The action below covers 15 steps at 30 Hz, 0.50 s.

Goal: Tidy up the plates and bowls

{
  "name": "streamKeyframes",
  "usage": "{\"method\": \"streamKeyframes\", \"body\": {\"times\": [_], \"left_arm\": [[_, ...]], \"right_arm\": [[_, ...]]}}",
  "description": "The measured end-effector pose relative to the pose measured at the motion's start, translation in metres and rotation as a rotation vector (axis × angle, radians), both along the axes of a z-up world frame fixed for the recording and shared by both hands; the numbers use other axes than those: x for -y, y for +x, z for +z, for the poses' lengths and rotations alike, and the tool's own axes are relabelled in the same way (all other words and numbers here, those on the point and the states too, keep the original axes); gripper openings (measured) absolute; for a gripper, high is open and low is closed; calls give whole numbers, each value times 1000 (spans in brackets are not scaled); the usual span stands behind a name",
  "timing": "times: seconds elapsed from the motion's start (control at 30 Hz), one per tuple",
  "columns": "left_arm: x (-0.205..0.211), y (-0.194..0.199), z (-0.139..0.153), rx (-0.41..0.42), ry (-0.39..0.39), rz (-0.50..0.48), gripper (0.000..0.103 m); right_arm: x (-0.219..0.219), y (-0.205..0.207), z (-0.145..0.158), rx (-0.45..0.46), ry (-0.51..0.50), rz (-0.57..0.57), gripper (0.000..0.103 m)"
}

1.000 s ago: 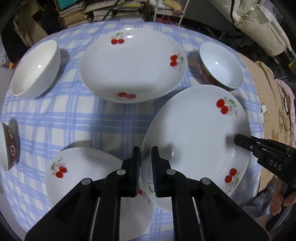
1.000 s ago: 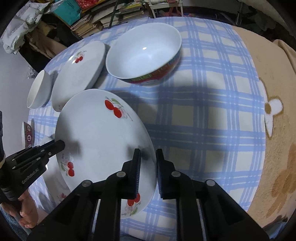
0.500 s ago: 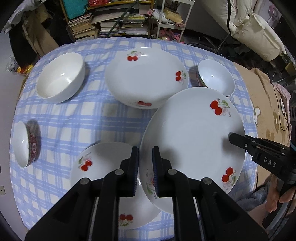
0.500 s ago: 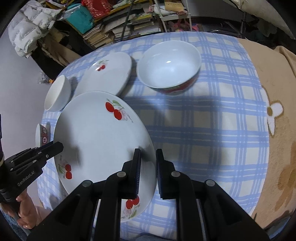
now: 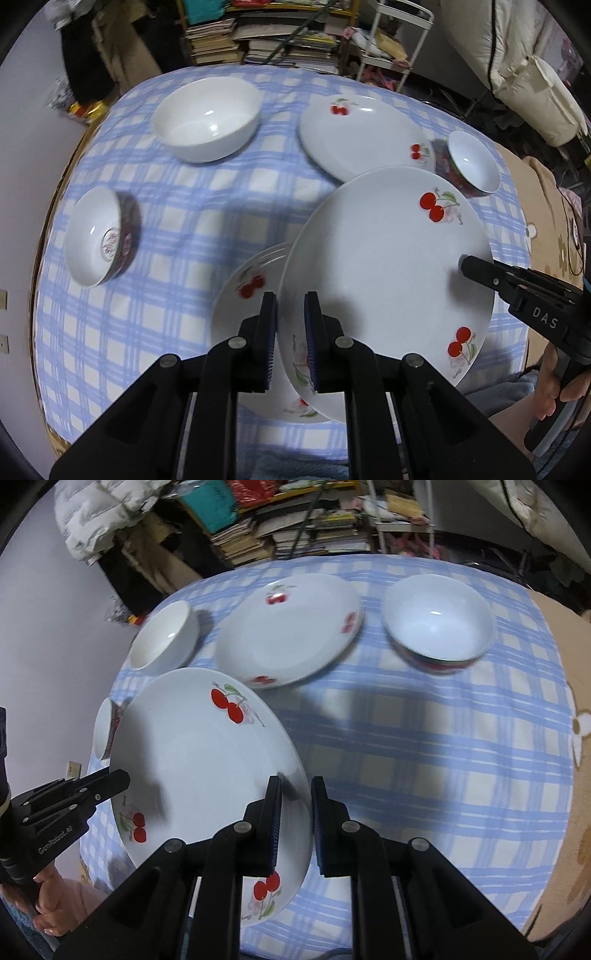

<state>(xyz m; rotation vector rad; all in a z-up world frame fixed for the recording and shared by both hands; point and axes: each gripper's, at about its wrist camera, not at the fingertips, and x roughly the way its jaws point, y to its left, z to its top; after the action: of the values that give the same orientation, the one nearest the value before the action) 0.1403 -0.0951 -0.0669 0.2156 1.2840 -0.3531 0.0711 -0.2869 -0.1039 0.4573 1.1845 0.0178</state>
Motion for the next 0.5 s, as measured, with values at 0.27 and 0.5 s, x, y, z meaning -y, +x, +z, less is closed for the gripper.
{"method": "streamKeyframes", "body": {"times": [0.27, 0.5], "left_arm": [[-39, -7, -12, -17, -15, 65, 13], [-57, -14, -25, -28, -34, 103, 13]], "right_arm": [[-32, 2, 5, 66, -23, 41, 17], [-49, 7, -9, 41, -41, 81, 17]]}}
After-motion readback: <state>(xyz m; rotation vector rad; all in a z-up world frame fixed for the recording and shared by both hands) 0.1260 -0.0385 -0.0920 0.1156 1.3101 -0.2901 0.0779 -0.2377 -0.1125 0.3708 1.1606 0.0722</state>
